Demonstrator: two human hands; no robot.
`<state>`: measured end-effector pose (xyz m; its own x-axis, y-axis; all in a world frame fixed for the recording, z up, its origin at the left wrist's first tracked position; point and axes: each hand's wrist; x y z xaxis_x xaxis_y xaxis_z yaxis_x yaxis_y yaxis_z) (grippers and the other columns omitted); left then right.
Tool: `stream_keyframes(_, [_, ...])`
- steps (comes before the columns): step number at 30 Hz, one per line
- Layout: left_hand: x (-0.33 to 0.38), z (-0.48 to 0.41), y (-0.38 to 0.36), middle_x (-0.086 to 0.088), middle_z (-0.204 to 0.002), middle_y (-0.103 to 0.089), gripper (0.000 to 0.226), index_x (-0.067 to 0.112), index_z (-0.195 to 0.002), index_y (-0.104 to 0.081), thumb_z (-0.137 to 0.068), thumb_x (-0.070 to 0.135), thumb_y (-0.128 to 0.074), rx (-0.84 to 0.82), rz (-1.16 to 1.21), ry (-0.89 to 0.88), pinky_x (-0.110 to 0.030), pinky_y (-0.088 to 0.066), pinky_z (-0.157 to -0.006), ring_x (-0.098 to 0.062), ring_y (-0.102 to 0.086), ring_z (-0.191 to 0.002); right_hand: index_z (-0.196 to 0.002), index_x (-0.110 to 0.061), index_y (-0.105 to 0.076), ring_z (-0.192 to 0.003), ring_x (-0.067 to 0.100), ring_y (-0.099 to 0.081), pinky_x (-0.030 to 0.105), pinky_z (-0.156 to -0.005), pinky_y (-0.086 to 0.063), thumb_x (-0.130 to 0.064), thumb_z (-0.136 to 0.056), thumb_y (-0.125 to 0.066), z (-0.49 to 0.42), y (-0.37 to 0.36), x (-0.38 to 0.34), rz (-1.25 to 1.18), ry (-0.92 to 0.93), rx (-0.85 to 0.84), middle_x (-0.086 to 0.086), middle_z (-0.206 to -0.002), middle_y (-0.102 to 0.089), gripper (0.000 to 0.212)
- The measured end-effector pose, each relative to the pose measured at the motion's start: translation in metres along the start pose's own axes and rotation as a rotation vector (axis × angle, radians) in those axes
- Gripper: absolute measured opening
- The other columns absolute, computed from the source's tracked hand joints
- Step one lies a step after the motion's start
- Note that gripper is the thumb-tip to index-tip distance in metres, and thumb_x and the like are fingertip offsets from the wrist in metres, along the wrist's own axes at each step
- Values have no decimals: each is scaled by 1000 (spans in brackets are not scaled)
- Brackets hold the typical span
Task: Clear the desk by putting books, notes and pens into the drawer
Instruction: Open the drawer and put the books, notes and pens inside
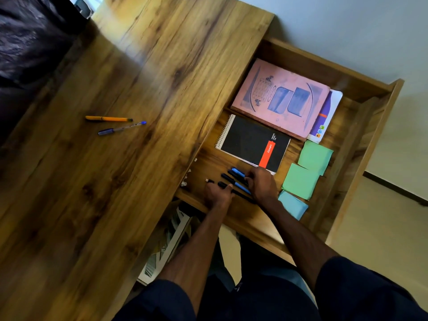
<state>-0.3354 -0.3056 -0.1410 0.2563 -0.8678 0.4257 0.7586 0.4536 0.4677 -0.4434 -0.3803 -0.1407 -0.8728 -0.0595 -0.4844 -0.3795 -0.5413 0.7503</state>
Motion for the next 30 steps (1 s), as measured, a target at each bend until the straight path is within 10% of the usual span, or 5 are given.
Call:
stream_keyframes(7, [-9, -11, -9, -5, -93, -76, 26, 7, -99, -70, -79, 16, -82, -35, -49, -1, -35, -64, -76, -14, -75, -78, -95, -13, -73, -78, 13, -55, 23, -65, -39, -15, -92, -66, 6, -1, -2, -21, 1, -19, 5, -94, -71, 8])
stream_keyframes(30, [-11, -16, -9, -5, -100, -73, 40, 10, -114, -61, -80, 17, -82, 6, -149, -9, -17, -55, -54, -7, -68, -65, -93, -9, -74, -83, 16, -57, 24, -70, -35, -14, -90, -70, 18, 0, 3, -76, 97, 14, 8, -94, -70, 8])
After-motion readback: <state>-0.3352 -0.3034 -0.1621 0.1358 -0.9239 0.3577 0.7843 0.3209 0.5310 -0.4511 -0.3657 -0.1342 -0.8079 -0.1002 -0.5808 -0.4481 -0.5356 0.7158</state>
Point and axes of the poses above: each hand's wrist, its own z-axis away from the middle knuckle, its own y-axis out of the back of the hand, x = y × z
